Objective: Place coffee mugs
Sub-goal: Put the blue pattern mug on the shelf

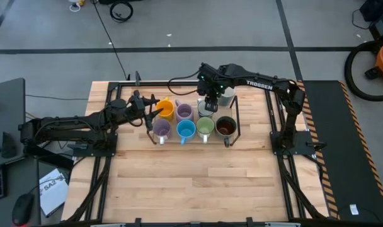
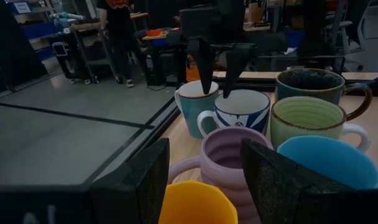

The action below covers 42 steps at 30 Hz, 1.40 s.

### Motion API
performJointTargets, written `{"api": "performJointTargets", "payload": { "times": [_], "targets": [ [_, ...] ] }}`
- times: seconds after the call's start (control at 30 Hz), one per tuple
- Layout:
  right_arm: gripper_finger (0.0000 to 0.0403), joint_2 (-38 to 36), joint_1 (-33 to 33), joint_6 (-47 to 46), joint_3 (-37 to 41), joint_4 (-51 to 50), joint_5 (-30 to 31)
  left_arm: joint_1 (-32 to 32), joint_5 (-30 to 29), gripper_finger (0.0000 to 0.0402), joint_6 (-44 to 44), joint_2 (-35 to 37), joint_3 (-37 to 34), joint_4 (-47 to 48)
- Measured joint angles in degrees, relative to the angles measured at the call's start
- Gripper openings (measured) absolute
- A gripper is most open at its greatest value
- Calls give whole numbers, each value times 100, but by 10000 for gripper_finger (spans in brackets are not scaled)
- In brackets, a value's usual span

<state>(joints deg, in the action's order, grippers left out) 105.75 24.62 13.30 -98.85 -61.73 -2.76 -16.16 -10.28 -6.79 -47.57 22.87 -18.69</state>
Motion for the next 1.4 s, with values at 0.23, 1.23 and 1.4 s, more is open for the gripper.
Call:
{"api": "performJointTargets", "payload": {
  "times": [0.23, 1.23, 1.4],
  "targets": [
    [166, -39, 23, 76, -395, 26, -20, 0, 0, 203, -52, 0, 0, 11],
    [166, 695, 242, 986, -780, 536, -754, 0, 2, 203, -35, 0, 0, -75],
    [166, 869, 265, 1027, -772, 348, -752, 7, 2, 203, -17, 0, 0, -75]
  ]
}}
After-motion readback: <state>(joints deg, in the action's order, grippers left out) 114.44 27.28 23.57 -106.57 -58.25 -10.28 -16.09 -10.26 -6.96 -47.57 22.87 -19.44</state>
